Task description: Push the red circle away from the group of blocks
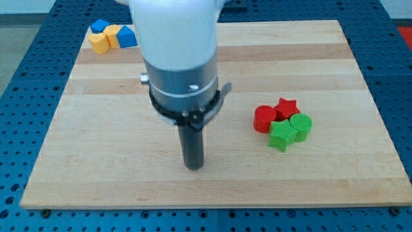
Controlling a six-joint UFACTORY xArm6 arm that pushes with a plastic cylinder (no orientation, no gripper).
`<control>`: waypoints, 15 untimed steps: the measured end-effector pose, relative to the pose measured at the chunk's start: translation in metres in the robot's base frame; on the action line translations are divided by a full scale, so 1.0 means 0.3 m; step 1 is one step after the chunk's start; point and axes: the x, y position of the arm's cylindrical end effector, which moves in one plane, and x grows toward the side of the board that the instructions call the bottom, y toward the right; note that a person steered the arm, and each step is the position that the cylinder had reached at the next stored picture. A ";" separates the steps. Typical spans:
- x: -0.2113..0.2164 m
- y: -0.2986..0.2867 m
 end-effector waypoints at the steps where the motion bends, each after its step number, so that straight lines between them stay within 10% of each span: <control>1: 0.135 0.123; 4: 0.149 0.171; 7: -0.018 0.727; 15: -0.513 0.170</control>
